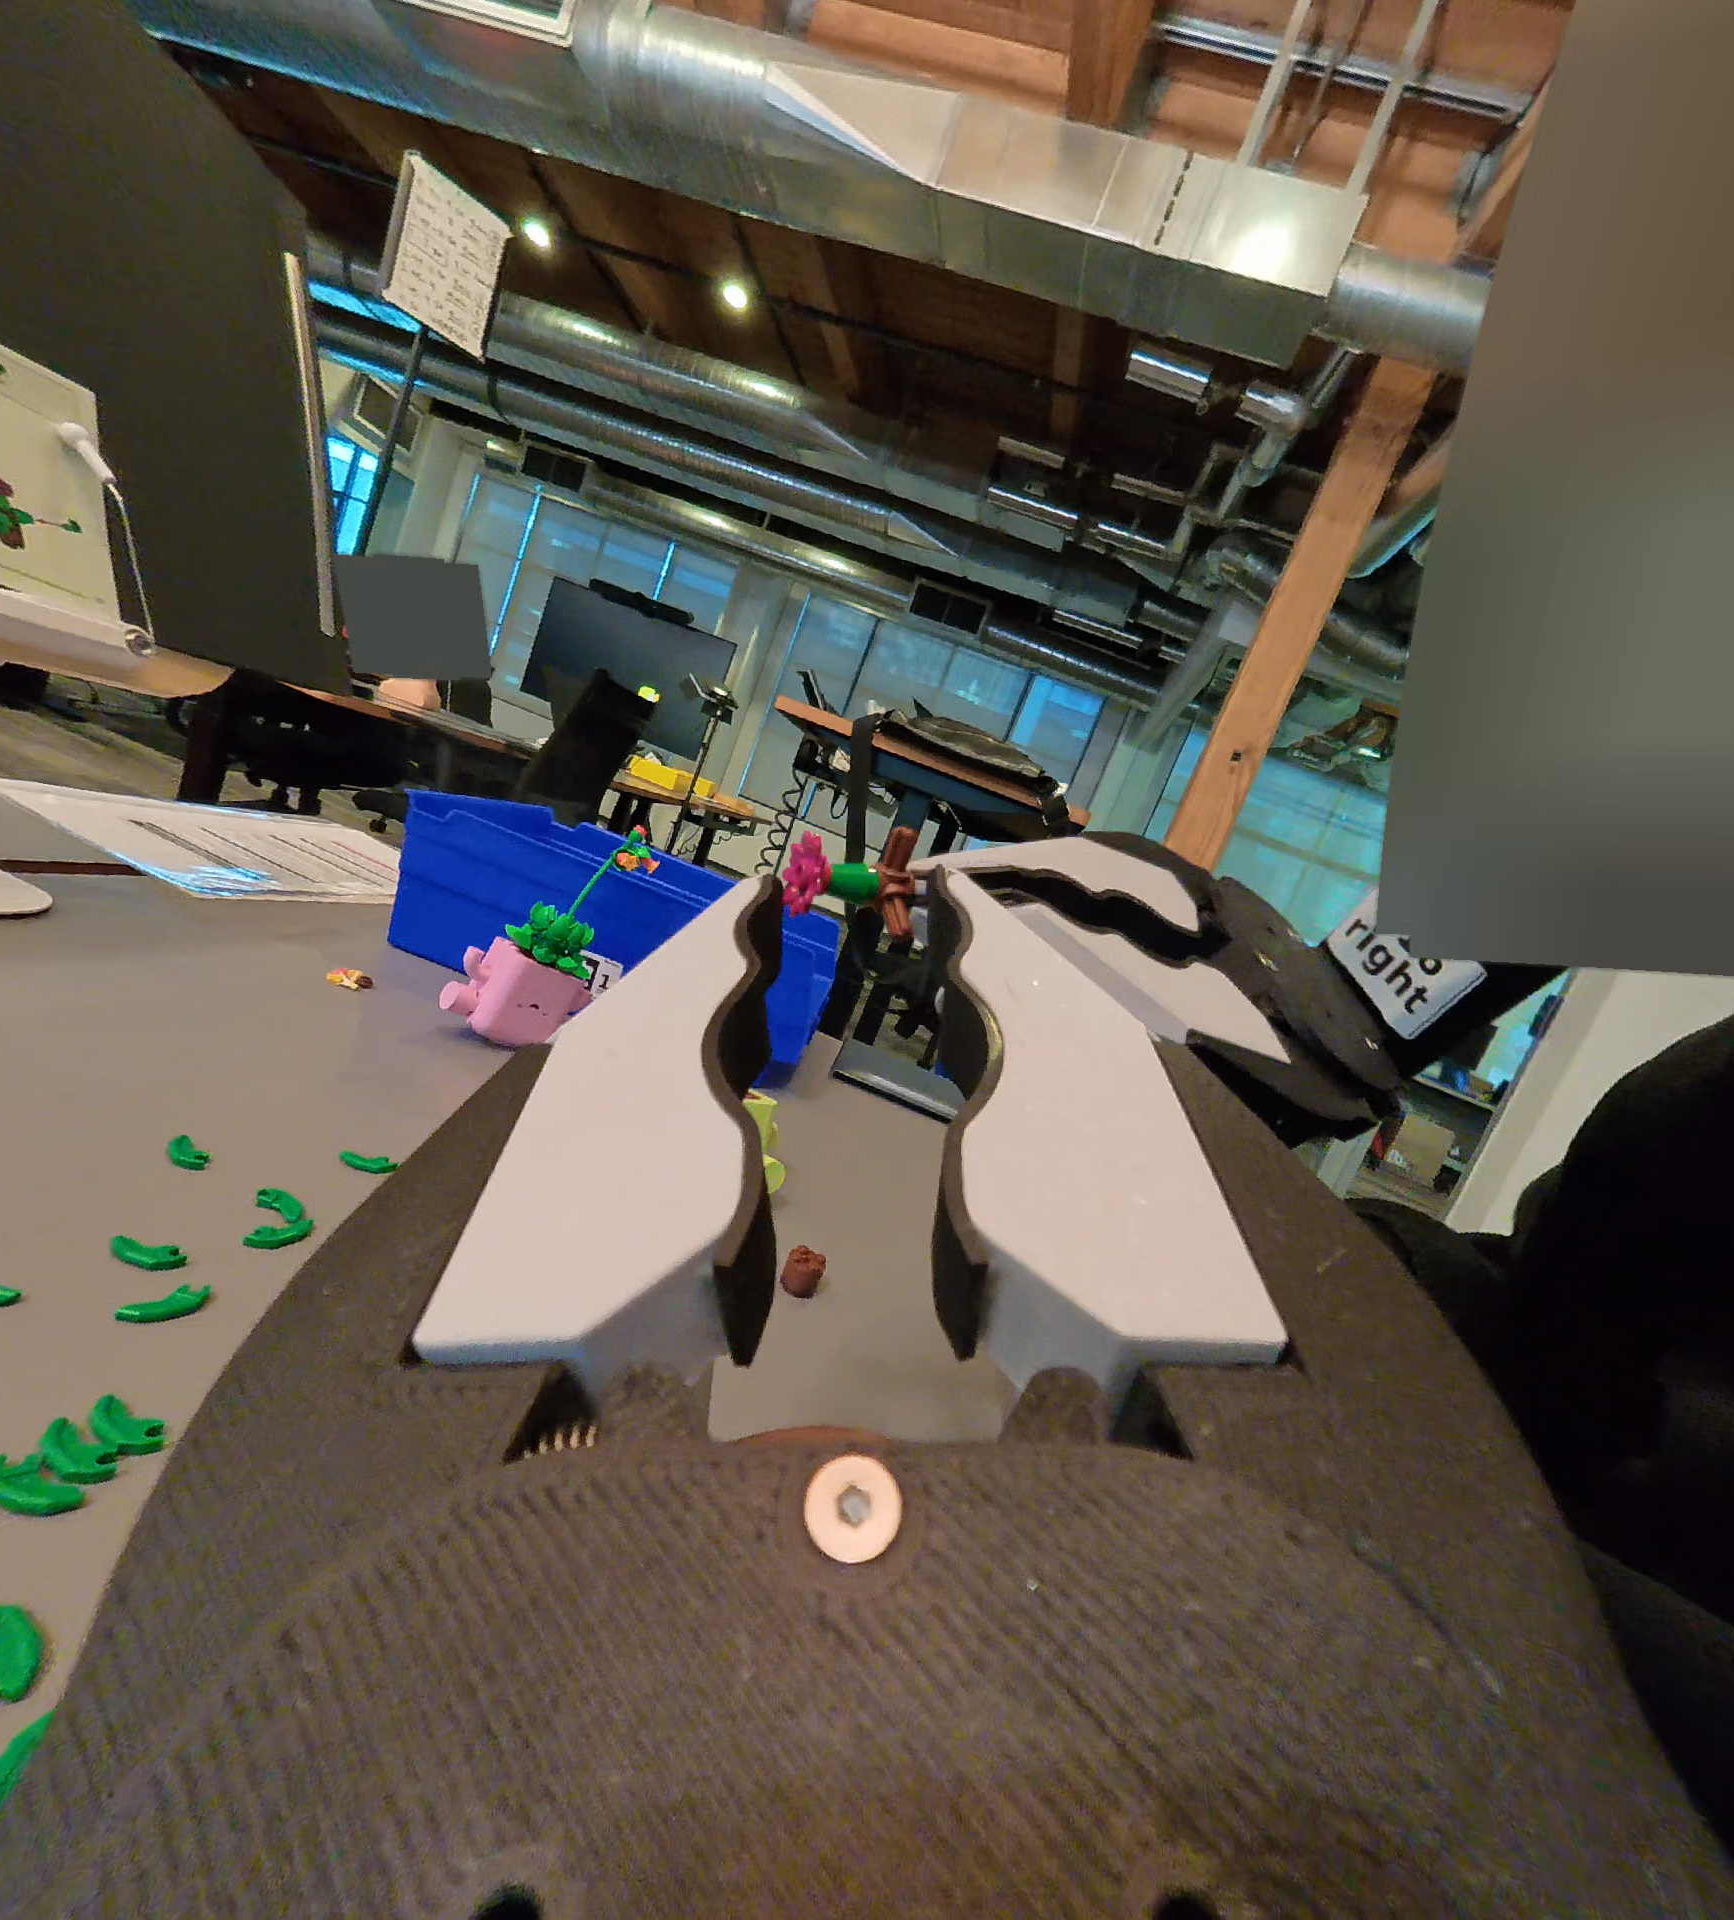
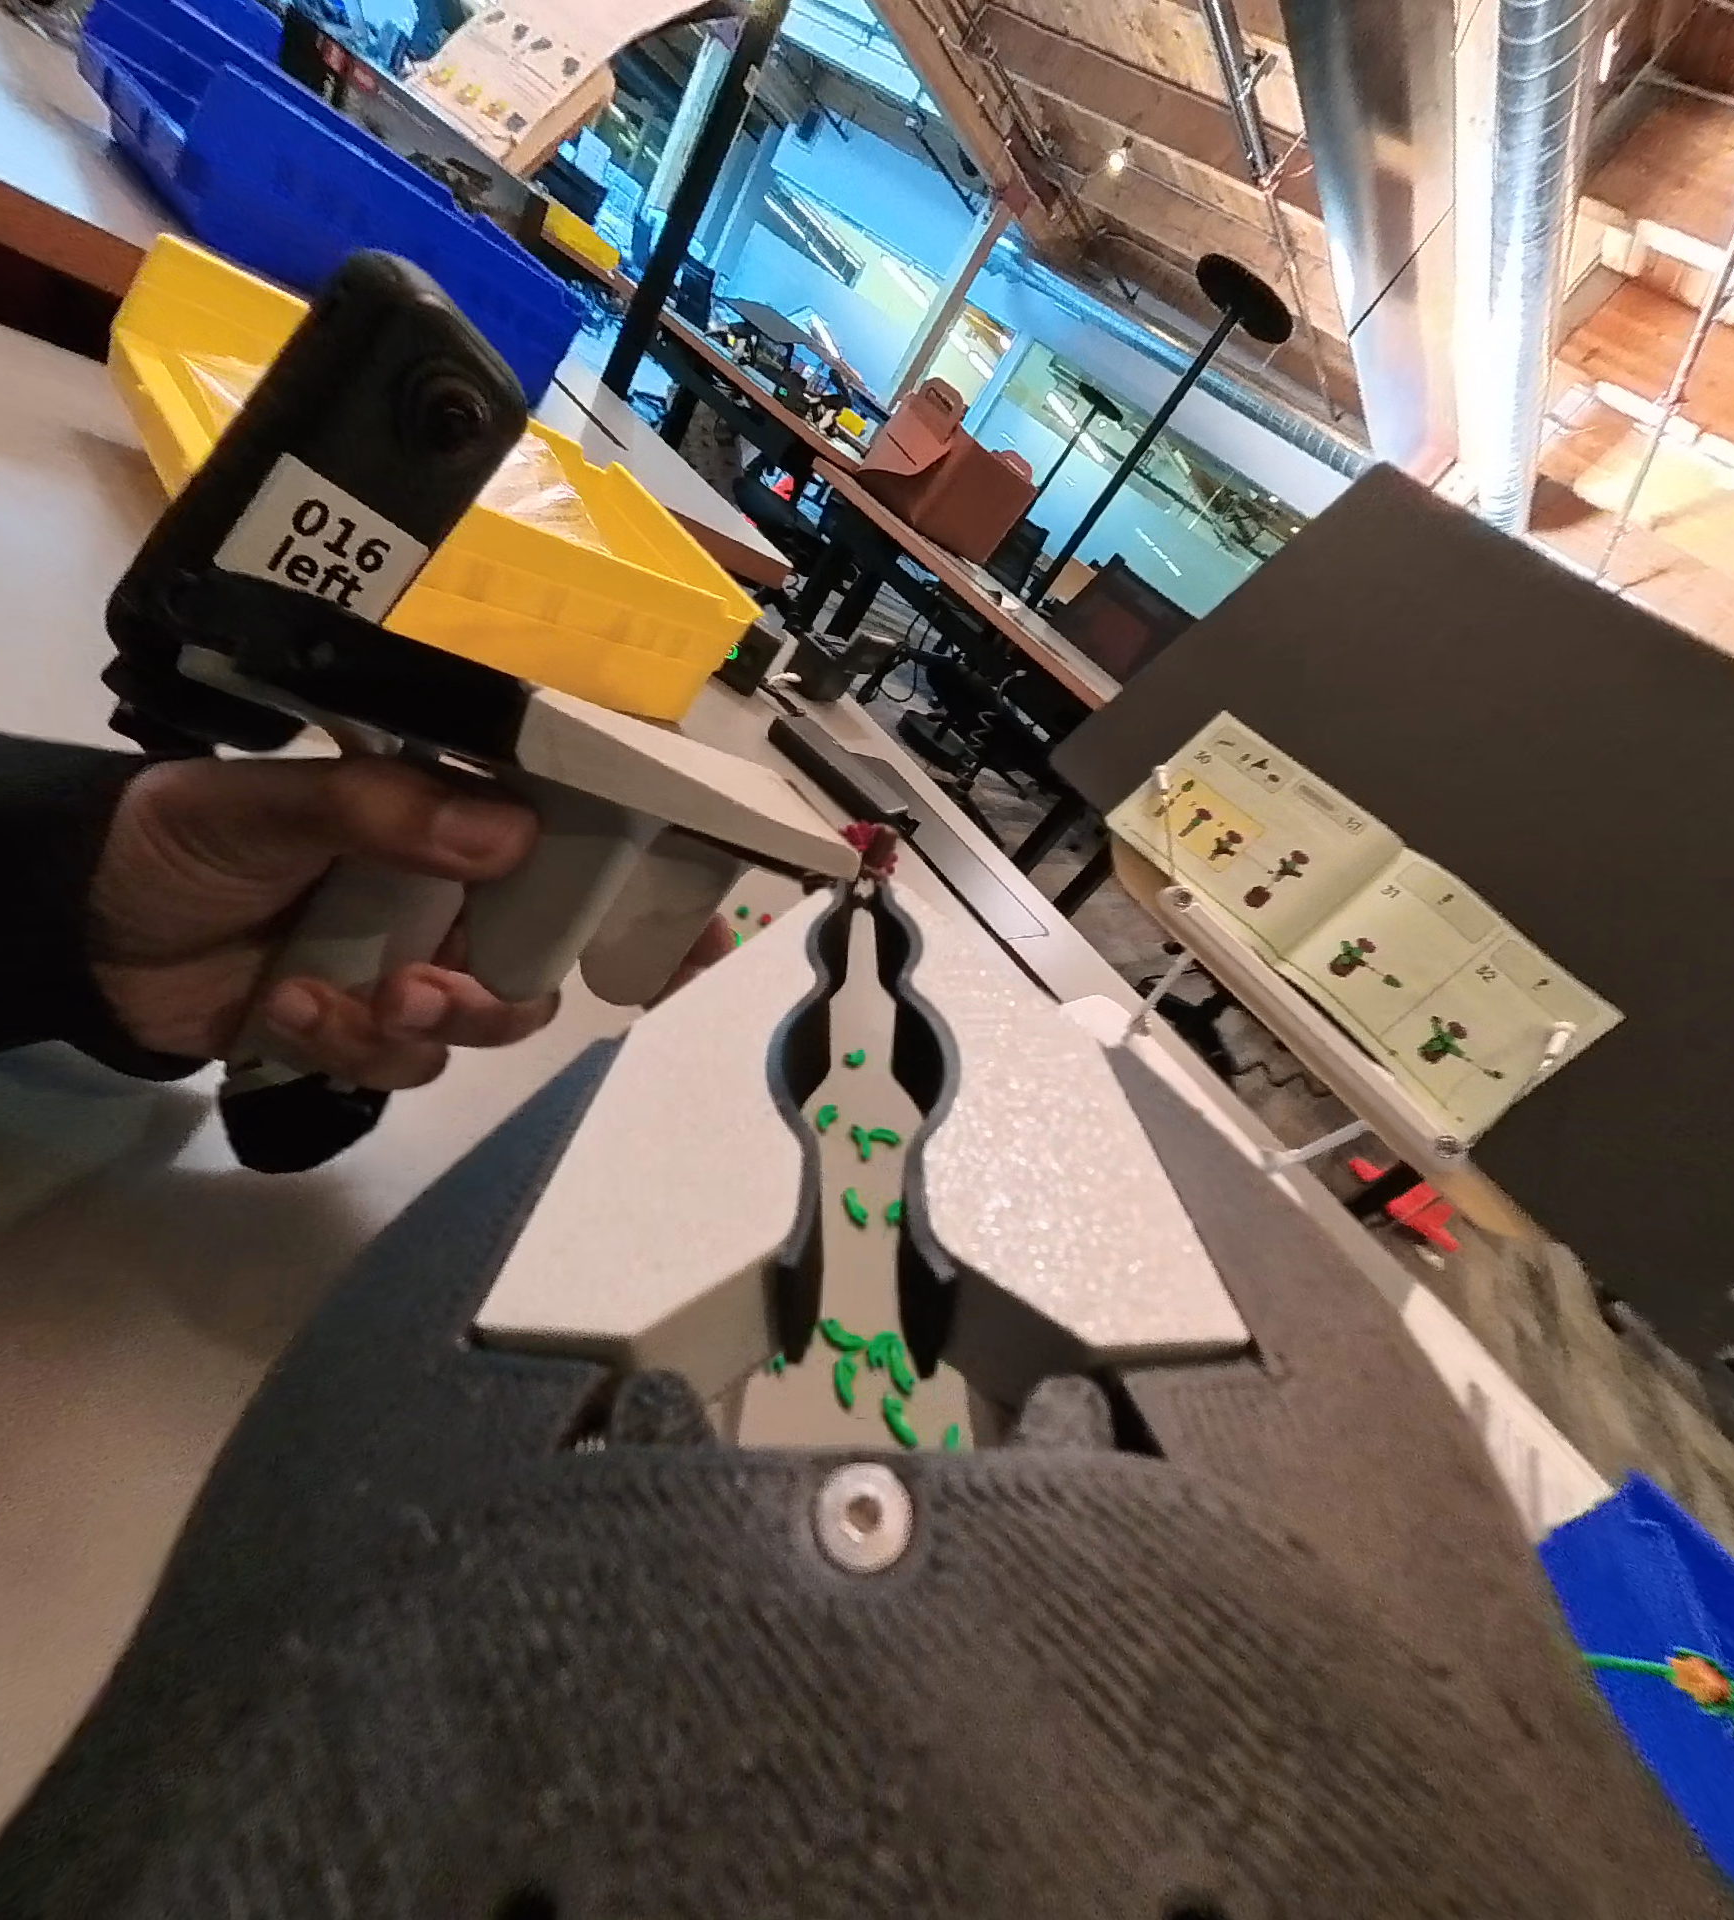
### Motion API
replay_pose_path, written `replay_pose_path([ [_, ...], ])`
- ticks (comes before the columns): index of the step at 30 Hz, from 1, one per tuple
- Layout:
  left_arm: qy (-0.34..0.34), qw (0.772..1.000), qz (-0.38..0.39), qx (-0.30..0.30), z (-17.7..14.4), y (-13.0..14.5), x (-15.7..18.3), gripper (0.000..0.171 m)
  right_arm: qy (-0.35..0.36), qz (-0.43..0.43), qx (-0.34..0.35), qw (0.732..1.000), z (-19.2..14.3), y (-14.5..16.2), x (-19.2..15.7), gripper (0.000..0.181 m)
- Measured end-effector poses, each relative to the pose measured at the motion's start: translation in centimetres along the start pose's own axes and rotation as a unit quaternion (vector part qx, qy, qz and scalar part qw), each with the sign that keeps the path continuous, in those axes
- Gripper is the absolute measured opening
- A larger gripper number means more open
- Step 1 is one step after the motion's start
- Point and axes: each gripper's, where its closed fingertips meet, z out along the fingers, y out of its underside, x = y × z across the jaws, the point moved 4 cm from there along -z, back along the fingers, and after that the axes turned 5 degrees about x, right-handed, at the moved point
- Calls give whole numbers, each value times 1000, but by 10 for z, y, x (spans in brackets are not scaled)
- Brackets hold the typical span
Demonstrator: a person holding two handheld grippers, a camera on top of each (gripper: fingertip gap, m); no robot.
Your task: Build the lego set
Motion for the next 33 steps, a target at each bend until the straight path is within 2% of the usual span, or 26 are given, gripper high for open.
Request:
replay_pose_path([
  [5,7,1000,2,0,-2,-2,0,23,6,-44,-10,999,1,-2,-3,3],
  [12,7,1000,10,8,-3,-4,0,21,-19,32,-4,999,2,-4,-3,10],
  [16,25,1000,5,12,-4,-5,4,21,-53,87,22,995,-2,-9,-2,18],
  [19,57,998,-23,34,-6,-10,9,21,-97,213,62,970,-5,-14,3,28],
  [22,86,994,-48,50,-7,-14,14,21,-145,355,108,917,-7,-17,8,32],
  [24,92,992,-58,56,-8,-15,15,21,-160,393,123,897,-8,-16,11,29],
  [27,93,992,-63,62,-9,-17,14,21,-169,380,134,899,-12,-19,11,10],
  [33,135,984,-100,54,-10,-17,19,21,-178,349,126,911,-14,-24,9,9],
])
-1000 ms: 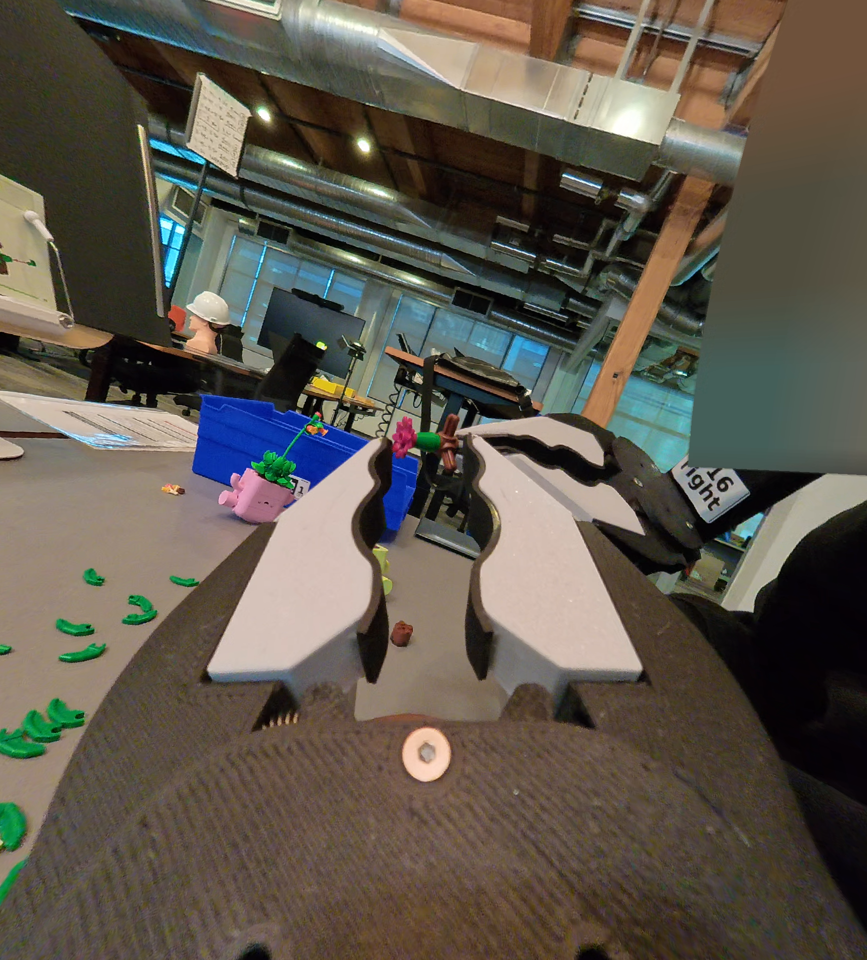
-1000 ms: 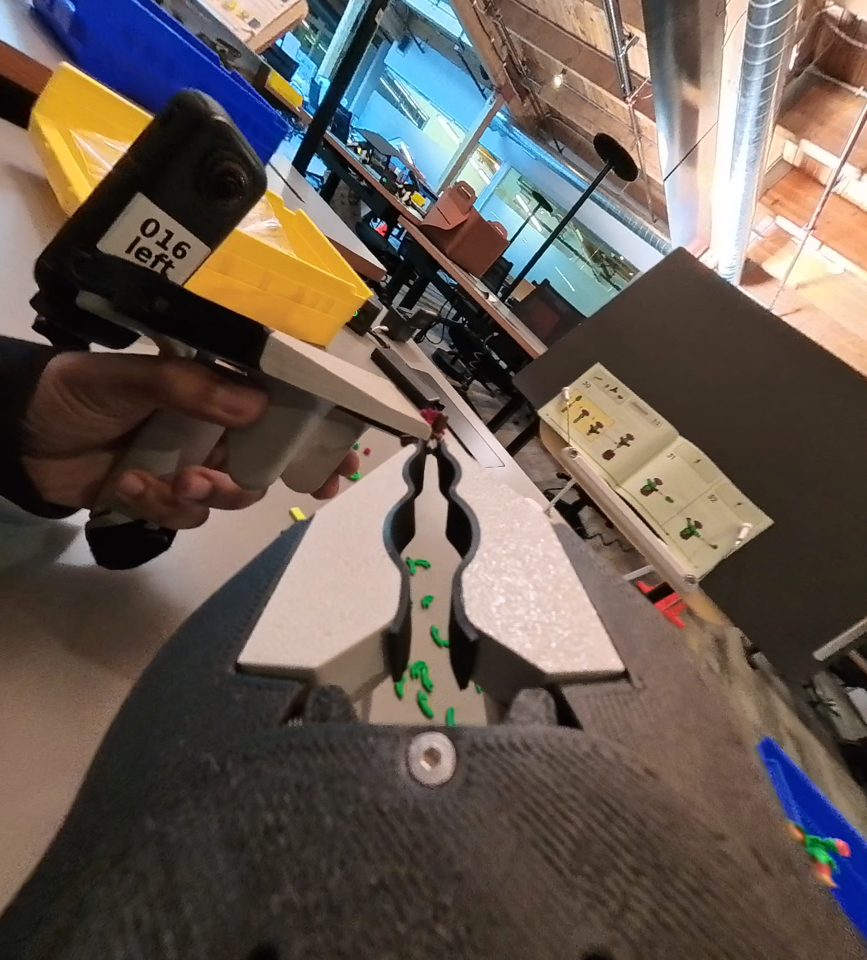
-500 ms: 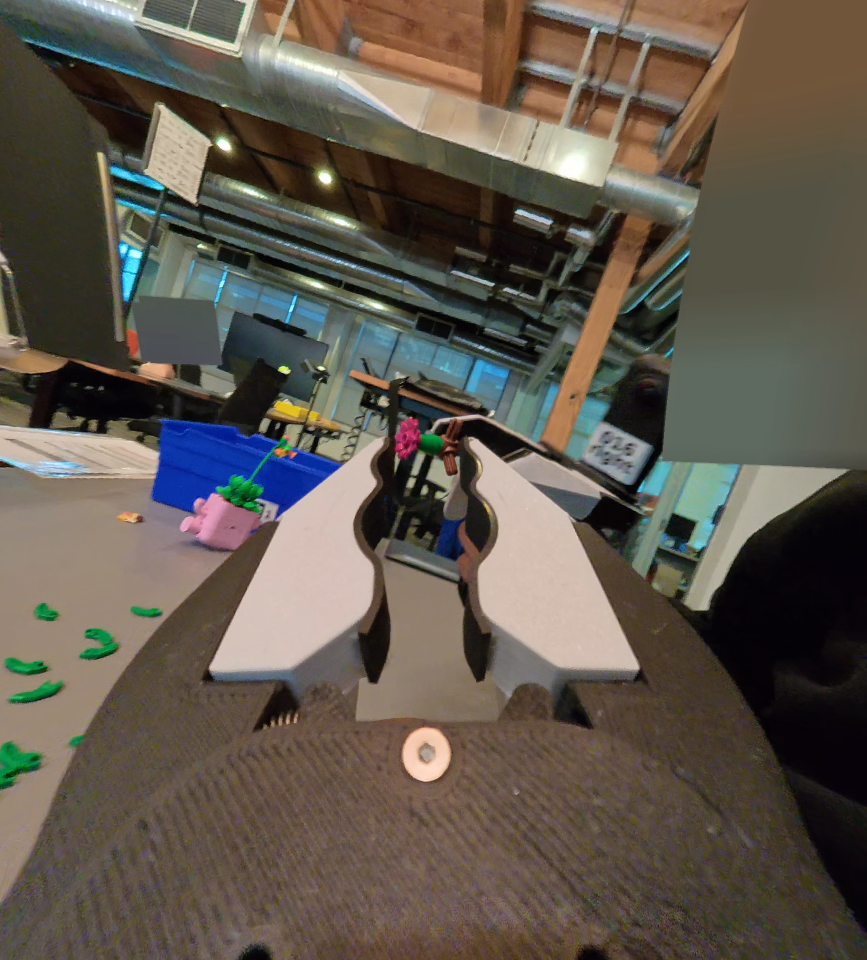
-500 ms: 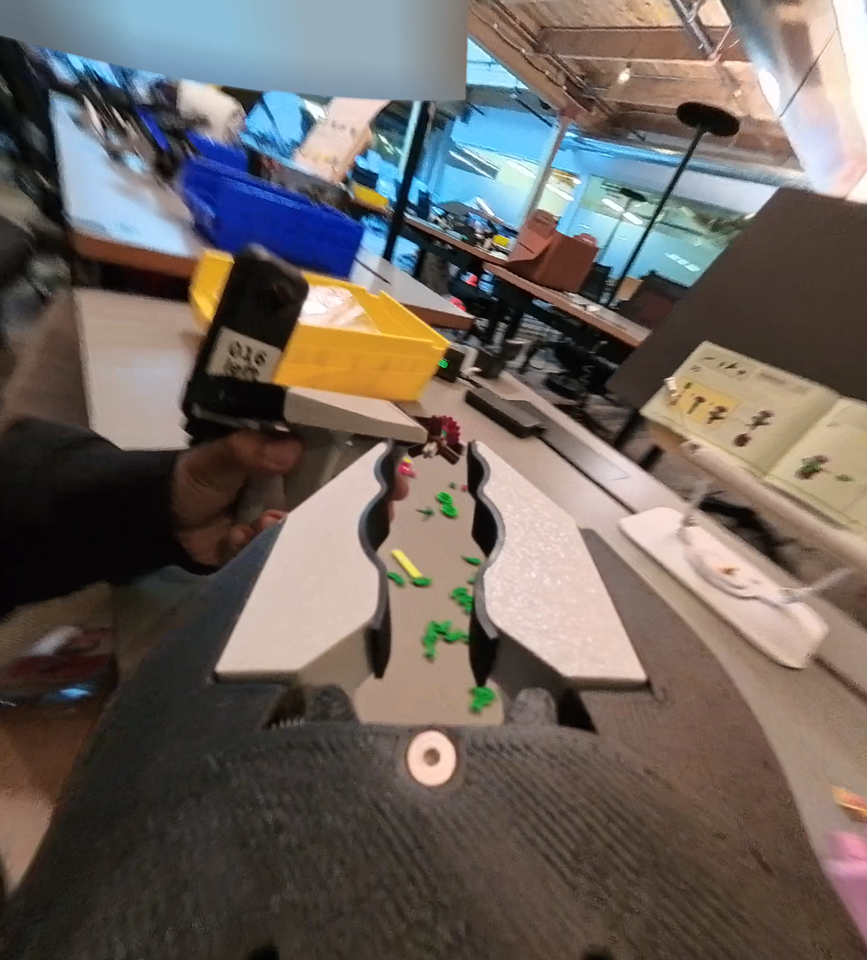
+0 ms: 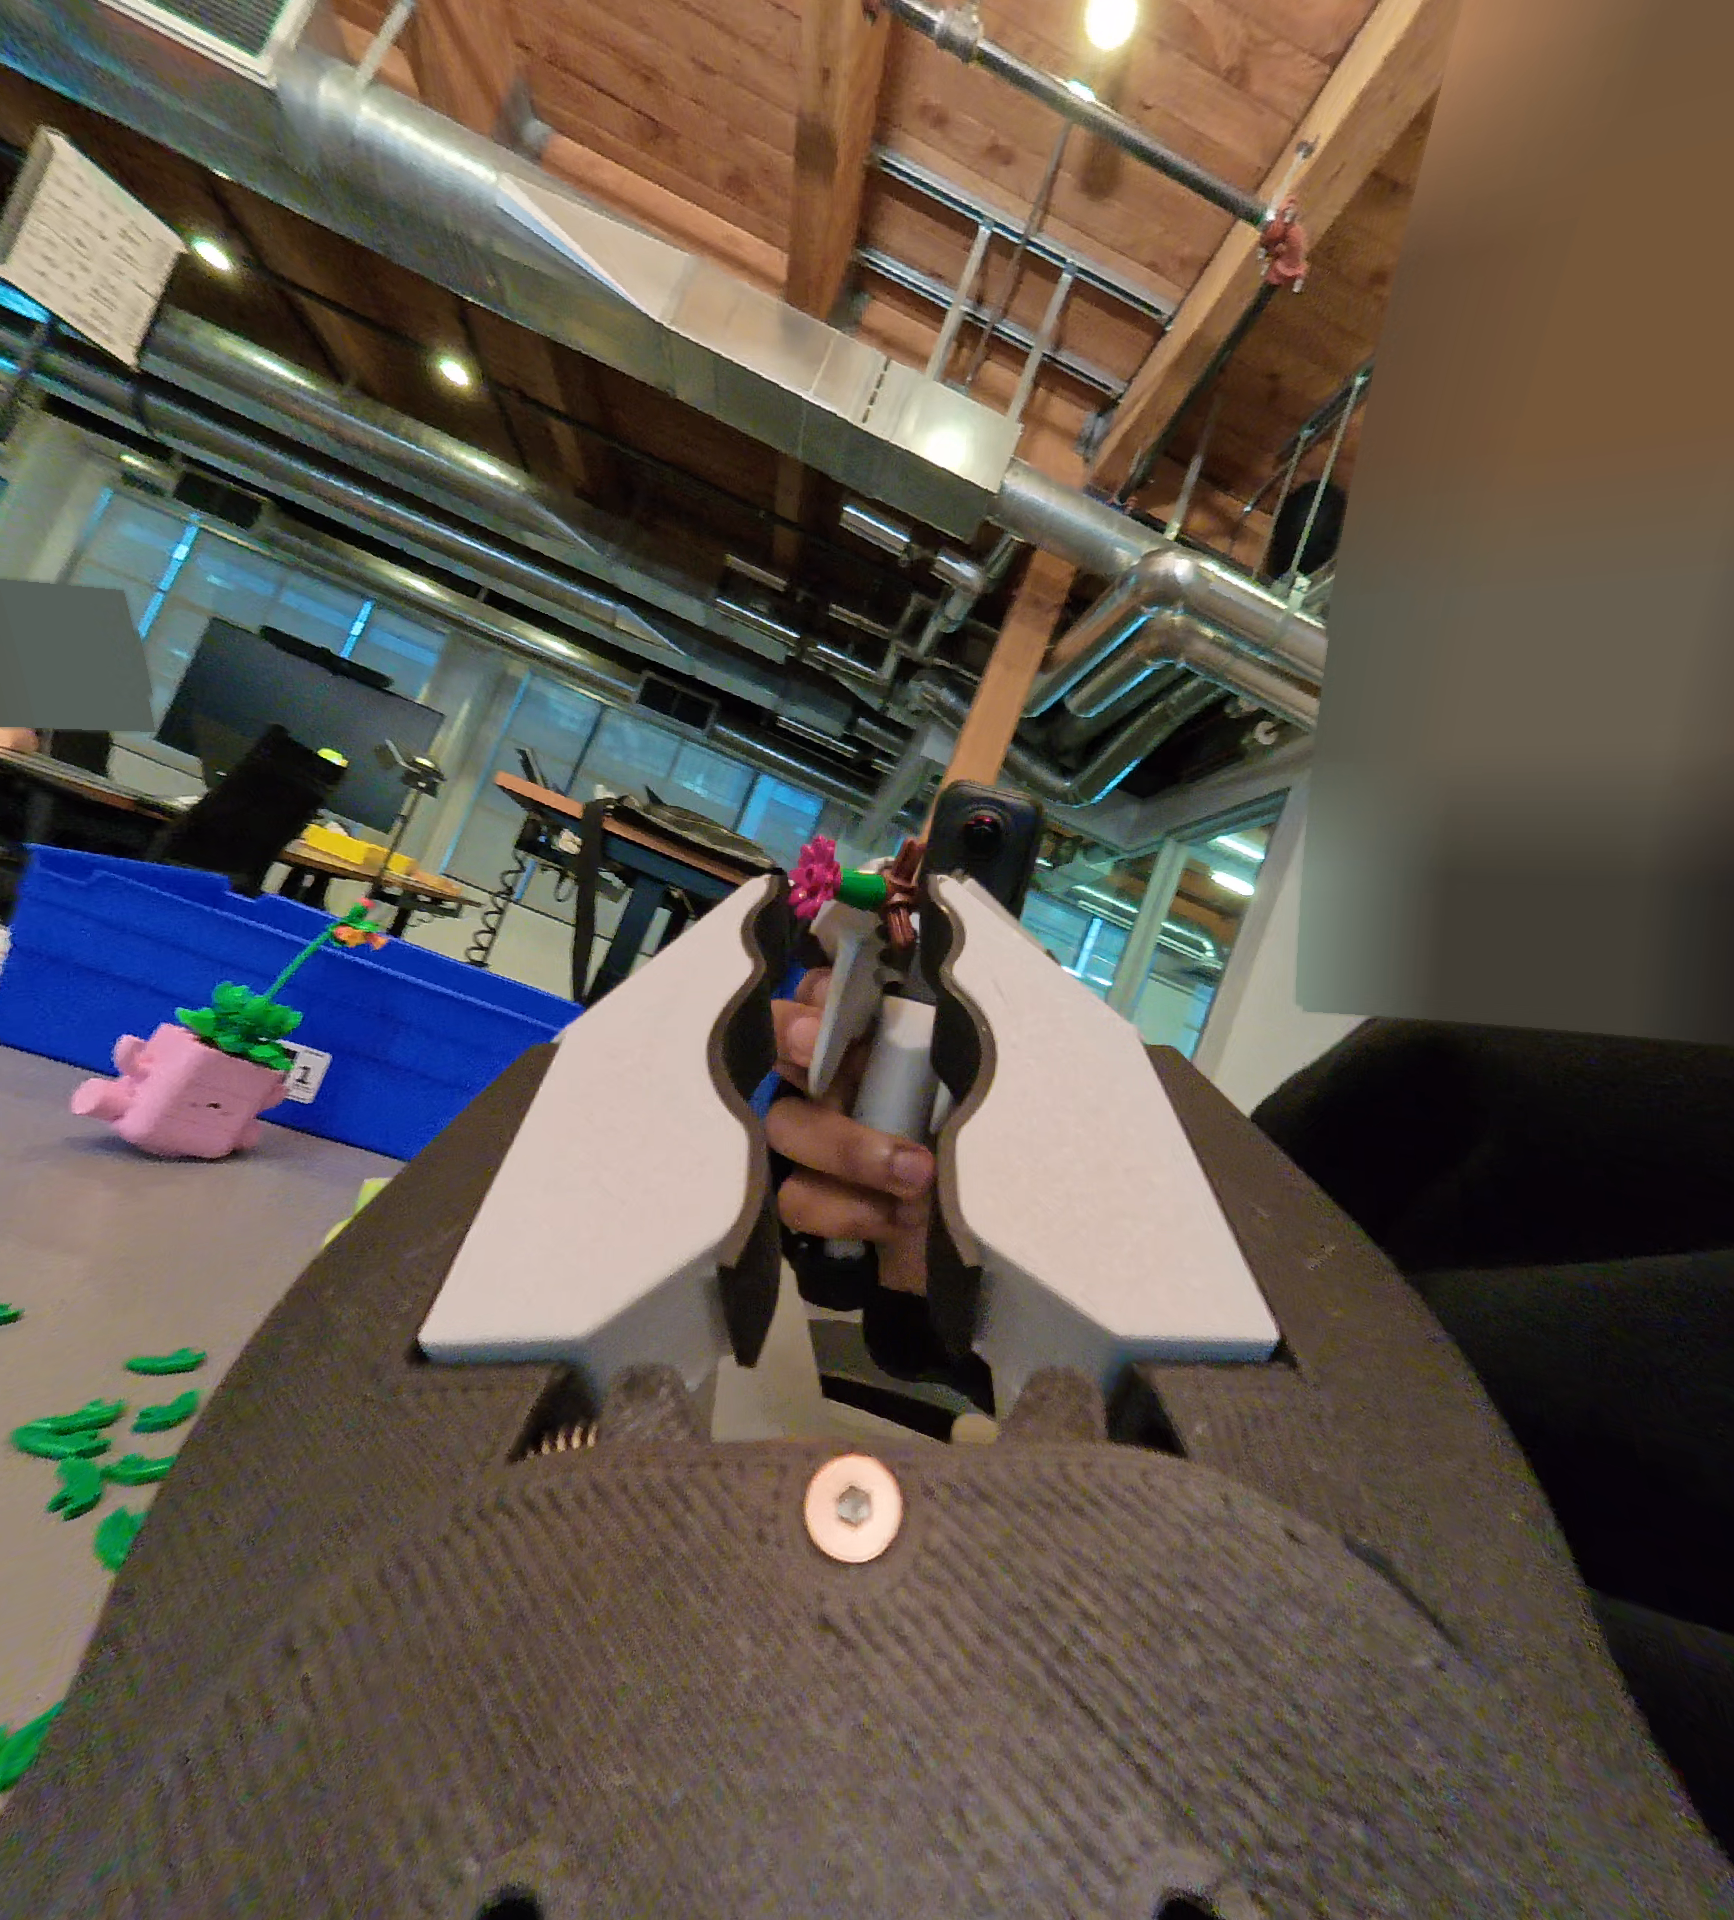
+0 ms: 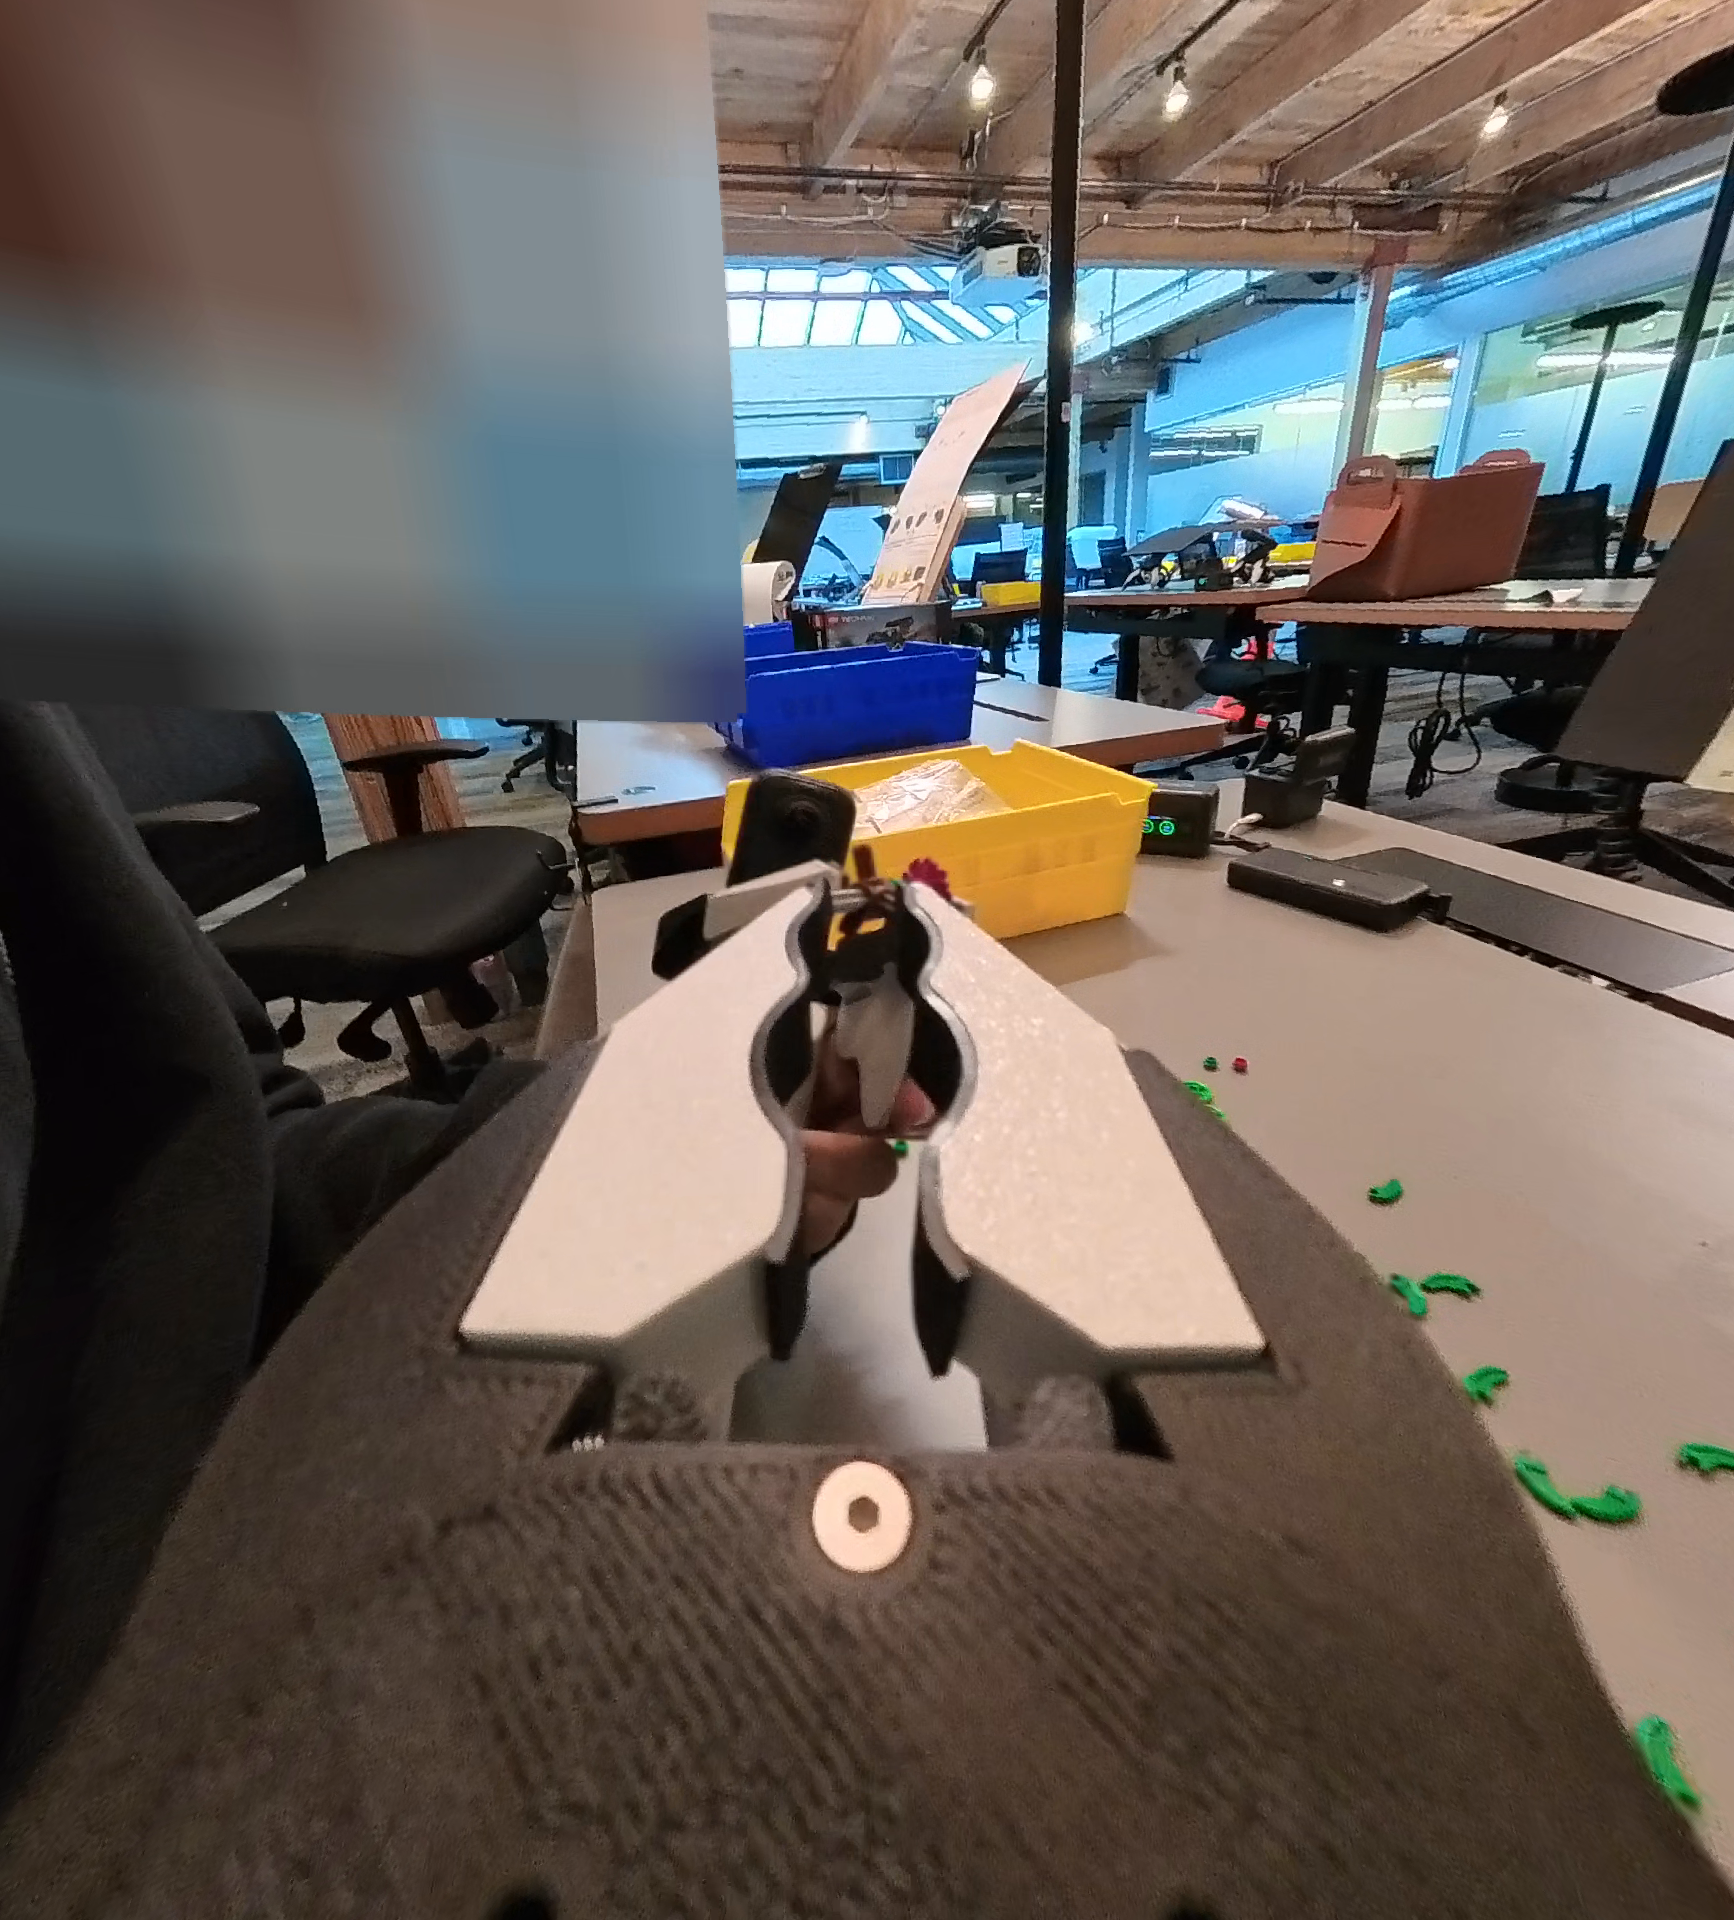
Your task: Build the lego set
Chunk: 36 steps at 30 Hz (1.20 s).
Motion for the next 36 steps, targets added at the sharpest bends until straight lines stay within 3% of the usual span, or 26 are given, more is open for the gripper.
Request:
replay_pose_path([
  [6,44,997,-63,2,1,1,6,21,-18,-8,-13,1000,-1,1,-4,11],
  [13,83,993,-85,-12,3,5,15,22,-80,113,-1,990,5,7,-10,14],
  [17,90,992,-92,-14,4,6,16,21,-107,152,9,983,5,8,-12,5],
  [31,93,991,-92,-17,4,7,18,22,-119,178,20,977,3,5,-11,4],
  [36,76,994,-82,-11,4,6,15,30,-106,169,30,979,1,2,-7,2],
])
